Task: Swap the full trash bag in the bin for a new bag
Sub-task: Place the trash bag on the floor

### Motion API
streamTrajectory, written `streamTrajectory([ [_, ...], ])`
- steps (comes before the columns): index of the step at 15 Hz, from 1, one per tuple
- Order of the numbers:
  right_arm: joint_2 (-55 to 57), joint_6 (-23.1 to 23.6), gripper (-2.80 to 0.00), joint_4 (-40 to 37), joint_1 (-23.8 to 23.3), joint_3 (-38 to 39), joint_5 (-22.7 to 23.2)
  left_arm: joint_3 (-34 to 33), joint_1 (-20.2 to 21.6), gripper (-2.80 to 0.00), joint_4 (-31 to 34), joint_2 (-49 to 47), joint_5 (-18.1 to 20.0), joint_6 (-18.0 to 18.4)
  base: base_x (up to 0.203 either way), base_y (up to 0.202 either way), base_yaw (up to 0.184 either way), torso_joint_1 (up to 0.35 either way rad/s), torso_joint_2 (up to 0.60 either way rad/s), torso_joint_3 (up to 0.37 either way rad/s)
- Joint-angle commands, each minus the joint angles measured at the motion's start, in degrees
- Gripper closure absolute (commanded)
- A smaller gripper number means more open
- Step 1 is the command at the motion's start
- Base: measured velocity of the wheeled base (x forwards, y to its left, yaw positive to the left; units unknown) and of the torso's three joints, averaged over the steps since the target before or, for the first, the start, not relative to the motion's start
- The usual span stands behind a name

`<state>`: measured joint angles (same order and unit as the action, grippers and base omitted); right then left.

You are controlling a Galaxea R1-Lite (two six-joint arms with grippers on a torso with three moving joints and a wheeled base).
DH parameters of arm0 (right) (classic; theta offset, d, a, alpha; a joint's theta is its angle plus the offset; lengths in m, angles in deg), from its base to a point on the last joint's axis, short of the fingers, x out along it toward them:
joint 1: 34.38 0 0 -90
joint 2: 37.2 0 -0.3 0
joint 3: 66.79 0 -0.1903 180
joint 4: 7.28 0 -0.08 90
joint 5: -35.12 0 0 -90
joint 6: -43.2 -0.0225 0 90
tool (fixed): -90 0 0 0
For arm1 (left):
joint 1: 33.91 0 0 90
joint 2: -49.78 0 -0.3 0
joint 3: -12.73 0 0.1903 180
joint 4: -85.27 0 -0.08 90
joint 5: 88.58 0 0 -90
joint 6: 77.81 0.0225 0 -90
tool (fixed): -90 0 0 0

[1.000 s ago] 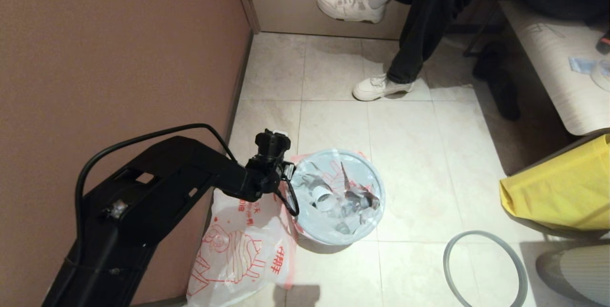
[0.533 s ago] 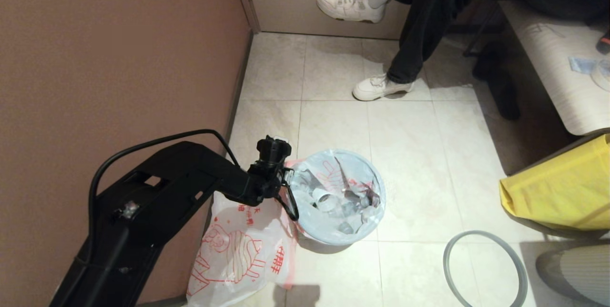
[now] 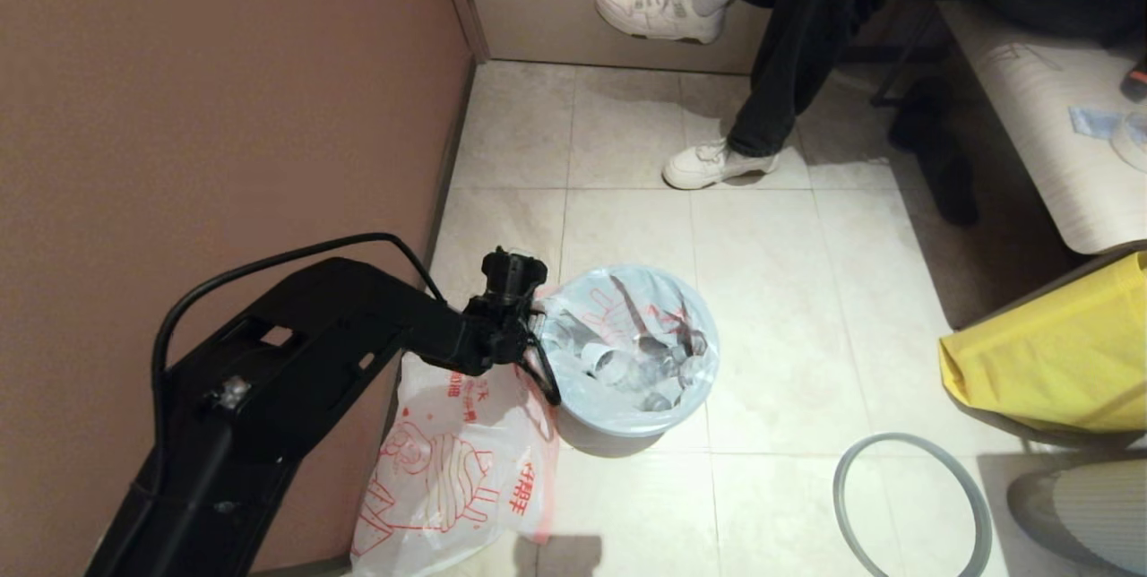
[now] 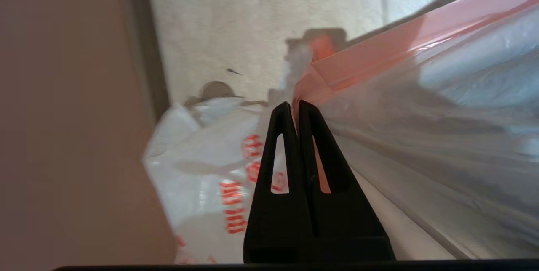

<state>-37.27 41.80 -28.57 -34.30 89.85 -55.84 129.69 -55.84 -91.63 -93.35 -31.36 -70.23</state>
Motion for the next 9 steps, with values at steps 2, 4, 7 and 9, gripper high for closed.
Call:
streamTrajectory([
  [2, 0.1, 0.0, 0.0, 0.0, 0.0, 0.0, 0.0, -0.6, 0.0, 0.0, 0.5, 5.1, -1.5, 0.1, 0.0, 0.0, 0.0, 0.0, 0.0, 0.0],
  [4, 0.1, 0.0, 0.0, 0.0, 0.0, 0.0, 0.0, -1.2, -0.7, 0.0, 2.7, 9.1, -1.8, 0.0, 0.0, 0.0, 0.0, 0.0, 0.0, 0.0],
  [7, 0.1, 0.0, 0.0, 0.0, 0.0, 0.0, 0.0, -1.9, -2.5, 0.0, 5.8, 14.6, -2.5, 0.0, 0.0, 0.0, 0.0, 0.0, 0.0, 0.0],
  [9, 0.1, 0.0, 0.0, 0.0, 0.0, 0.0, 0.0, -4.3, -3.7, 0.0, 6.5, 18.1, -2.9, 0.0, 0.0, 0.0, 0.0, 0.0, 0.0, 0.0],
])
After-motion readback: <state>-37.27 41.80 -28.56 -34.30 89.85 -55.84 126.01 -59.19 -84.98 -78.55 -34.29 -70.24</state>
